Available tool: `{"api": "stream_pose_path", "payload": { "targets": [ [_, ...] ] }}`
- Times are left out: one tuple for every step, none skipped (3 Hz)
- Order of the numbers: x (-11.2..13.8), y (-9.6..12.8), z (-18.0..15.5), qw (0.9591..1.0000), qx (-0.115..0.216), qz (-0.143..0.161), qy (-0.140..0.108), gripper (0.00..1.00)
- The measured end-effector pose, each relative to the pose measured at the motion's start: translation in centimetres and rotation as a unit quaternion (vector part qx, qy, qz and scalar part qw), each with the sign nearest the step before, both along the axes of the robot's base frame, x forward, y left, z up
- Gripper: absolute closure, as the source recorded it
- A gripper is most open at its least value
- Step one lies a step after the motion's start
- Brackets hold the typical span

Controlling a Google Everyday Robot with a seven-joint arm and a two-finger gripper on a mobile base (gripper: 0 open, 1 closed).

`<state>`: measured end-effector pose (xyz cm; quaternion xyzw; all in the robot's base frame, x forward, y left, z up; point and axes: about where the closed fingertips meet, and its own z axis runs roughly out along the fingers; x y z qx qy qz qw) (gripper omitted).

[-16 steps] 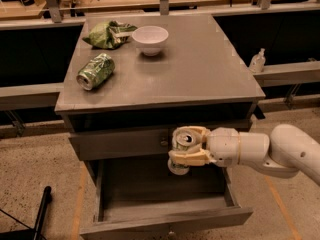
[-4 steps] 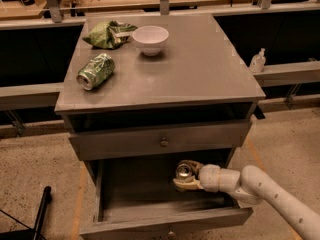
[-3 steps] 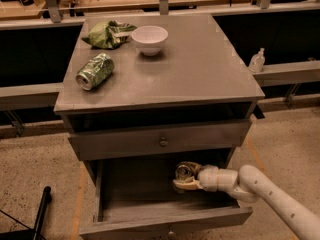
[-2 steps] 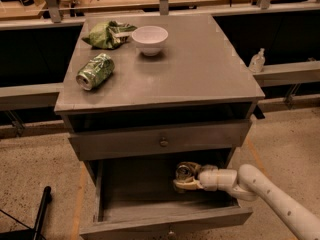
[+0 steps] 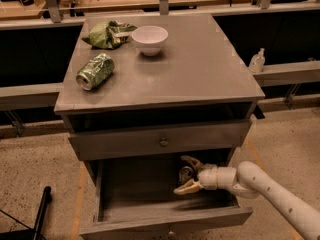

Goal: Place 7up can into middle drawer

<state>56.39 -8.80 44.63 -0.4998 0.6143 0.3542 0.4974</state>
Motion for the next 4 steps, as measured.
{"api": "stream_pose_path", "payload": {
  "targets": [
    [0.1, -0.2, -0.2, 0.9998, -0.015, -0.005, 0.008, 0.00],
    [-0.6, -1.3, 1.7, 0.9995, -0.016, -0.028, 0.004, 0.00],
    [-2.5, -3.8, 3.8, 0.9983, 0.010, -0.057, 0.002, 0.00],
    [-2.7, -4.4, 3.7, 0.9979, 0.010, -0.064, 0.002, 0.00]
  ]
}}
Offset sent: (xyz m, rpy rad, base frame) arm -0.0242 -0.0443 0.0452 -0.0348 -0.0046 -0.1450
